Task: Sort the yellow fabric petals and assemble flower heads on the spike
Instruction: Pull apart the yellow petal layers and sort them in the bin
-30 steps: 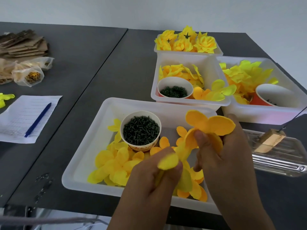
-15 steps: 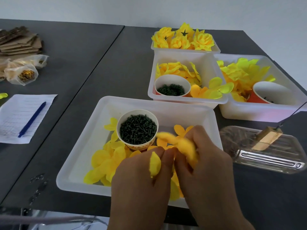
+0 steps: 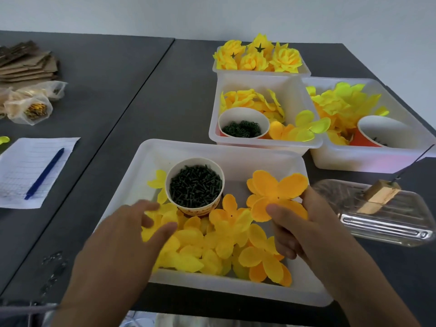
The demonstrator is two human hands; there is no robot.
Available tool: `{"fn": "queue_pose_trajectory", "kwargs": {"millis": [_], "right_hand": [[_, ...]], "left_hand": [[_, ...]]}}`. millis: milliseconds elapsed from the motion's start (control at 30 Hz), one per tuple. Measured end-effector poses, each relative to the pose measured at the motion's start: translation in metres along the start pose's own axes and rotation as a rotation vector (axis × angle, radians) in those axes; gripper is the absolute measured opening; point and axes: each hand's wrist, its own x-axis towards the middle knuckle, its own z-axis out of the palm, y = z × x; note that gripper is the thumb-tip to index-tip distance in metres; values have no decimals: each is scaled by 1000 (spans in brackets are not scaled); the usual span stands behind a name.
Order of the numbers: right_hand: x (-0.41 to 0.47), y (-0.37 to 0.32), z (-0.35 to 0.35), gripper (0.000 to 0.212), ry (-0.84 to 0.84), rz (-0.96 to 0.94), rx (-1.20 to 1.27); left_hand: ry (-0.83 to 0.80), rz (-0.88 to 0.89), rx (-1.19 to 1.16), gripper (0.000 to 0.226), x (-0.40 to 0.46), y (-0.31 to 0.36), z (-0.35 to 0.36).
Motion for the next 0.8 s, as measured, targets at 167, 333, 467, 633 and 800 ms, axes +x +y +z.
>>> {"fn": "queue_pose_trajectory", "kwargs": {"millis": [167, 333, 467, 633, 800], "right_hand": [[0, 2, -2, 13, -49, 19, -18], [-5, 2, 5, 21, -50, -39, -236], [-11, 3, 11, 19, -88, -132, -436], [-19, 2, 14, 27, -86, -270, -535], [-22, 1, 13, 27, -108, -300, -575]], "left_hand": [[375, 143, -205, 47, 1, 20, -6], [333, 452, -369, 17, -17, 71, 7], [177, 448, -356, 19, -22, 92, 28], [159, 455, -394, 24, -19, 95, 29], [91, 435, -481, 25, -20, 92, 22]]}}
